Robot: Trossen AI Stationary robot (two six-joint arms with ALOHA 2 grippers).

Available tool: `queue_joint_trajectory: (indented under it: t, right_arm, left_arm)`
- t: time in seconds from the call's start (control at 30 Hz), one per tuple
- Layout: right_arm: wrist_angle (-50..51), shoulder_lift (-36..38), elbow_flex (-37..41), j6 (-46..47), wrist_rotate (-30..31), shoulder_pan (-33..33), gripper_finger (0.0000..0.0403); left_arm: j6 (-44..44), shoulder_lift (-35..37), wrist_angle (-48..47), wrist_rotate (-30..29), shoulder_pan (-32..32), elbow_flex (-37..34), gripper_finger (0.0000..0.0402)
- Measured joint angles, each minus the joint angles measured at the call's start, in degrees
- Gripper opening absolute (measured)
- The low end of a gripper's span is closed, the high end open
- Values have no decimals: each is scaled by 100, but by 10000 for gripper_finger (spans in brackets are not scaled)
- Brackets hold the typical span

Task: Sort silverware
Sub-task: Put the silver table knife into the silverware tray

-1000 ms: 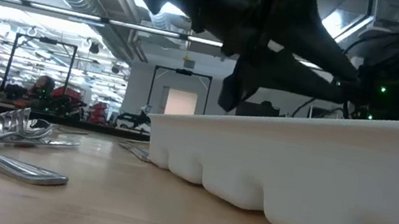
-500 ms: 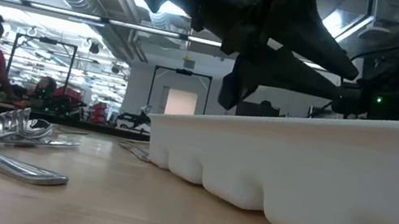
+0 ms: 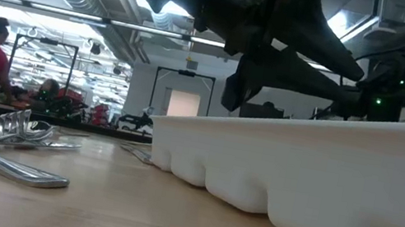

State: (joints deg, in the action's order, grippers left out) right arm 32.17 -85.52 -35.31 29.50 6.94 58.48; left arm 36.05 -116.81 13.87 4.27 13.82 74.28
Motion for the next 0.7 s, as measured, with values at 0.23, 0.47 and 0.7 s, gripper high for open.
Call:
queue_joint_trajectory:
  t: [0.23,0.47,0.7]
  right_arm:
    - [84,143,38,-3,-108,2,36]
    - [129,245,59,0,-409,15,40]
    - [307,252,-34,1,-596,15,40]
  left_arm:
    - [6,0,2,55,0,0,88]
    - [6,144,-44,527,-87,-4,88]
    - [-51,406,-215,561,-157,-4,88]
